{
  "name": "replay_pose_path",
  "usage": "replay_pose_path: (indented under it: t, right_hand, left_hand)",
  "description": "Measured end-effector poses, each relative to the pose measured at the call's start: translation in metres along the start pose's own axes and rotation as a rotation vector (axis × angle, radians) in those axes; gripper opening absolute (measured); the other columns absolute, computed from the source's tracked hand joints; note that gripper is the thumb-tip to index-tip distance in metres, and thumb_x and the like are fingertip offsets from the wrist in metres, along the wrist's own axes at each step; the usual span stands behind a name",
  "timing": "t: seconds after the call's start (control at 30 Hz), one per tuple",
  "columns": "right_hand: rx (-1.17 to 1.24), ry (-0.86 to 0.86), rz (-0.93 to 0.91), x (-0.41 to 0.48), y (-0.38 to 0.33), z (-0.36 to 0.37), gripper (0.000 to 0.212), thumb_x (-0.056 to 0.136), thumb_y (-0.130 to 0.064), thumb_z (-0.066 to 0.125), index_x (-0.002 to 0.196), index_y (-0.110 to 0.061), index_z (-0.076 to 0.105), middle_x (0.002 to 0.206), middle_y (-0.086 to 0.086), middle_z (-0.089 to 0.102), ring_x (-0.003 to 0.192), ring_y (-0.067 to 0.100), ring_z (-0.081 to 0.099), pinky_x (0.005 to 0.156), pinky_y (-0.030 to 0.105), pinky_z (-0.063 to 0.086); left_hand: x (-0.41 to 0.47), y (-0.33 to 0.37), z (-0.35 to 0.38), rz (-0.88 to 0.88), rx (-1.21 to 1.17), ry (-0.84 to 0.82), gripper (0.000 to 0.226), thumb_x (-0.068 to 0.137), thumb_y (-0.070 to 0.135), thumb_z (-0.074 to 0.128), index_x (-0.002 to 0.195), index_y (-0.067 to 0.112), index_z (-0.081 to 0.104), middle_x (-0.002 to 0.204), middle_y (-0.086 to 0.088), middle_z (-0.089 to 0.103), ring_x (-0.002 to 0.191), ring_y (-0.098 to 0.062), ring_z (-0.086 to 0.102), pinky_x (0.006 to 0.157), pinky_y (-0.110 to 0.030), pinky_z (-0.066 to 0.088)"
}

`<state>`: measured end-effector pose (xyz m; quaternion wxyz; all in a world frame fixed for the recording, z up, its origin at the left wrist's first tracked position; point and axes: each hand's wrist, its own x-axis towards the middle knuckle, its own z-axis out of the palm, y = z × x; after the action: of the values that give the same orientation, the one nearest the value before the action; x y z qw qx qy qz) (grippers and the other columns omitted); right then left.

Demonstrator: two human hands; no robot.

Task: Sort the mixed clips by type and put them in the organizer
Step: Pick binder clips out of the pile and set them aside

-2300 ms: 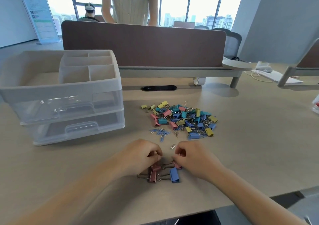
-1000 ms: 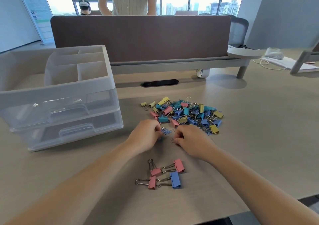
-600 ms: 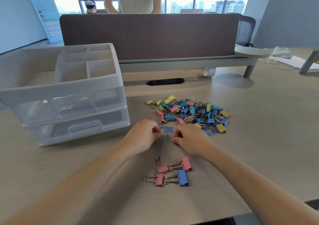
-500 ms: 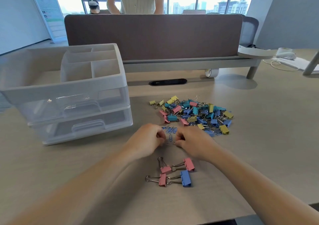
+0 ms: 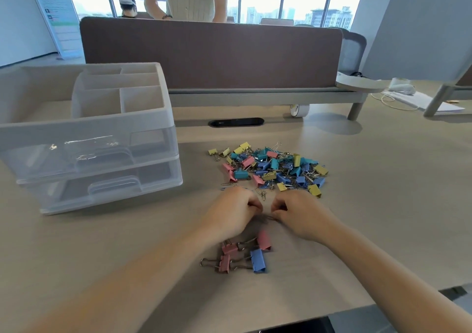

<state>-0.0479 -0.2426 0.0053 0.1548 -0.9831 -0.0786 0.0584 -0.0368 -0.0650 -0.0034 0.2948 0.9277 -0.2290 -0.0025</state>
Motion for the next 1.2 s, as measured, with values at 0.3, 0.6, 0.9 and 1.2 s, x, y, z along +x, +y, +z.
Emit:
replay_pose_path:
  t: [0.3, 0.6, 0.9, 1.2]
  right_hand:
    - [0.060, -0.005, -0.060, 0.003, -0.010, 0.009, 0.017, 0.086, -0.045, 0.068, 0.086, -0.030, 0.062, 0.089, -0.012, 0.060, 0.080, 0.008, 0.057, 0.072, 0.032, 0.053]
    - [0.006, -0.029, -0.008, 0.004, 0.004, -0.004, 0.008, 0.089, -0.031, 0.068, 0.083, -0.032, 0.064, 0.088, -0.015, 0.063, 0.082, 0.005, 0.059, 0.077, 0.032, 0.055]
    - [-0.133, 0.003, -0.126, 0.027, -0.025, 0.007, 0.031, 0.103, -0.030, 0.042, 0.128, -0.024, 0.058, 0.136, 0.003, 0.051, 0.115, 0.020, 0.054, 0.096, 0.039, 0.050]
    - [-0.211, -0.017, -0.174, 0.034, -0.028, 0.014, 0.038, 0.103, -0.031, 0.038, 0.137, -0.033, 0.055, 0.161, 0.004, 0.023, 0.141, 0.022, 0.034, 0.112, 0.042, 0.038]
  left_hand:
    - [-0.008, -0.020, -0.024, -0.082, 0.025, 0.110, 0.019, 0.096, 0.022, 0.059, 0.109, 0.022, 0.073, 0.103, 0.010, 0.067, 0.090, -0.003, 0.060, 0.077, -0.018, 0.045]
    - [-0.002, -0.044, -0.036, -0.044, 0.200, -0.014, 0.044, 0.090, 0.040, 0.065, 0.132, 0.031, 0.059, 0.092, 0.005, 0.054, 0.082, -0.011, 0.053, 0.076, -0.032, 0.047]
    - [-0.003, -0.050, -0.026, 0.033, 0.329, -0.075, 0.042, 0.096, 0.045, 0.054, 0.137, 0.036, 0.055, 0.099, 0.002, 0.049, 0.089, -0.015, 0.052, 0.080, -0.037, 0.047]
    - [-0.014, -0.063, -0.031, 0.069, 0.218, -0.073, 0.031, 0.093, 0.044, 0.059, 0.123, 0.038, 0.066, 0.099, 0.011, 0.049, 0.091, -0.008, 0.052, 0.084, -0.033, 0.047]
